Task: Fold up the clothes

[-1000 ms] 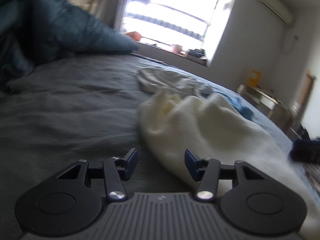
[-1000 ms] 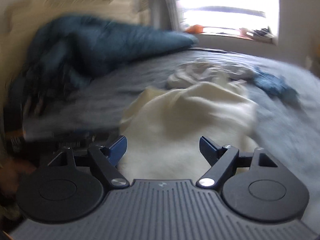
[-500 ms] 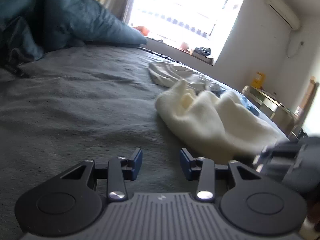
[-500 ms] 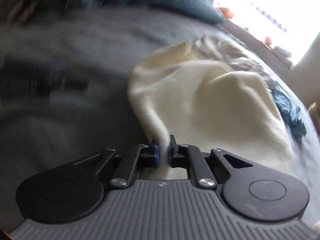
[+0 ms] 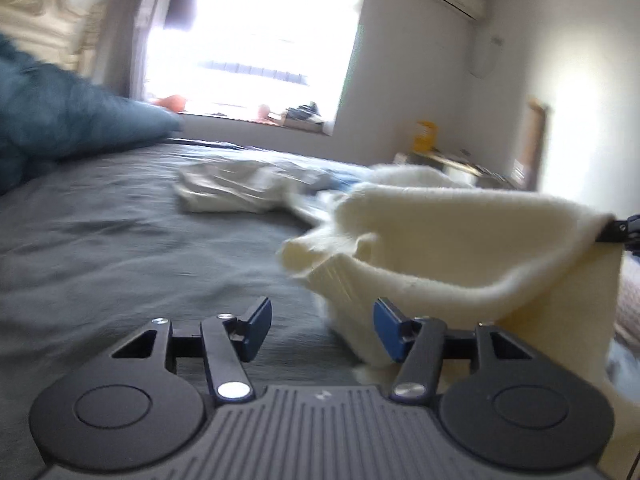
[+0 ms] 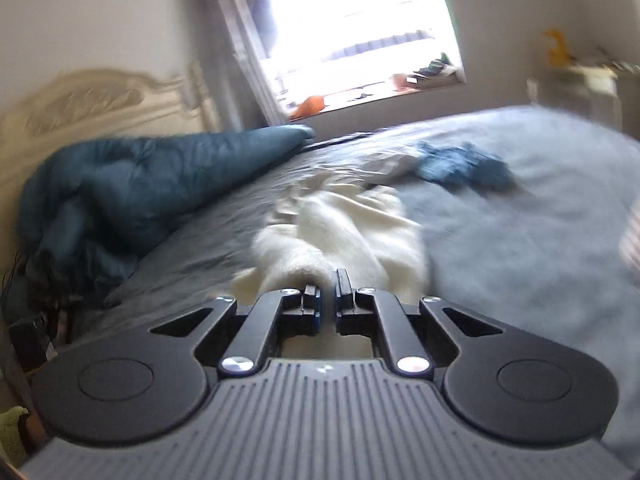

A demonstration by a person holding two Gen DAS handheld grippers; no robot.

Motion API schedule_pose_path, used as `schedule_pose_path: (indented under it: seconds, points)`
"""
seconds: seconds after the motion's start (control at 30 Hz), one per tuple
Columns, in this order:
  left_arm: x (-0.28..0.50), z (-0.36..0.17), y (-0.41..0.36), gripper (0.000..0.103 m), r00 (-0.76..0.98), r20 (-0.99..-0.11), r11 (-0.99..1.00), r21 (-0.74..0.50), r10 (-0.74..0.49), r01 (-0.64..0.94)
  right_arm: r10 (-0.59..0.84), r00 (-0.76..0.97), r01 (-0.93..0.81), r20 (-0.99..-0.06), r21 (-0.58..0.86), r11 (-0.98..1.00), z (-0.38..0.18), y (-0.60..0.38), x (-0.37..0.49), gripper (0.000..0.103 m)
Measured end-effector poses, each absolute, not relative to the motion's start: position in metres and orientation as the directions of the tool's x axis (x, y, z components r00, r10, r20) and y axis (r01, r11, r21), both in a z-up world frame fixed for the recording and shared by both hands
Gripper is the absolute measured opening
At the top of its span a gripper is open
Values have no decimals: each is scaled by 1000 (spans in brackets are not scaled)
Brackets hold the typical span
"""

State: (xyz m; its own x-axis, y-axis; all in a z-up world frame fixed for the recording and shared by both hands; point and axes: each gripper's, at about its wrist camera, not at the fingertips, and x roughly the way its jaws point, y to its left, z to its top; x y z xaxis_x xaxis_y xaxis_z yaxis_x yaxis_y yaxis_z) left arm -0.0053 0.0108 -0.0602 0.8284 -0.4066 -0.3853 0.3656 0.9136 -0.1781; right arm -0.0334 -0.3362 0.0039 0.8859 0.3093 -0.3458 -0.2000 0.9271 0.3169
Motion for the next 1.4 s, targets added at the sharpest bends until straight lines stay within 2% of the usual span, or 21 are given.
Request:
schedule_pose_path:
  seconds: [0.17, 0.37, 0.53, 0.63, 0.73, 0.8, 0.87, 0.93, 1.03, 1.13, 1.4]
  points:
    - [3, -61, -29, 60, 759, -418, 867, -234, -499, 440, 274, 892, -94, -359, 445, 891, -45, -389, -52, 4]
    - [12, -54, -55, 69, 714, -395, 812, -365, -578, 455, 244, 911, -3, -331, 587, 810, -90, -432, -46, 4]
    - [10, -46, -92, 69, 706, -372, 797, -315, -603, 515, 254, 913, 24, -320, 662, 749, -119, -462, -49, 6]
    - [7, -42, -107, 70, 699, -331, 772, -326, -634, 546, 228, 929, -23, -292, 570, 821, -109, -459, -71, 10]
    - [8, -38, -119, 70, 693, -338, 770, -311, -637, 557, 174, 952, -50, -253, 430, 902, -86, -453, -100, 21]
    - [10, -37, -120, 70, 681, -343, 762, -316, -647, 566, 196, 962, -114, -192, 370, 922, -68, -445, -115, 30]
    - [9, -32, -117, 70, 672, -346, 756, -332, -654, 564, 249, 955, -198, -158, 281, 939, -52, -425, -118, 56]
    - [10, -30, -113, 70, 674, -342, 754, -354, -655, 554, 314, 937, -291, -152, 158, 944, -42, -394, -111, 64]
    - [10, -28, -105, 69, 680, -331, 750, -396, -654, 529, 395, 893, -410, -216, -28, 912, -38, -342, -90, 66]
    - [10, -31, -97, 68, 679, -316, 740, -411, -663, 532, 403, 865, -466, -298, -183, 866, -40, -302, -61, 66]
    - [11, -37, -78, 67, 676, -259, 709, -432, -690, 558, 416, 765, -569, -491, -215, 794, -38, -253, 6, 65]
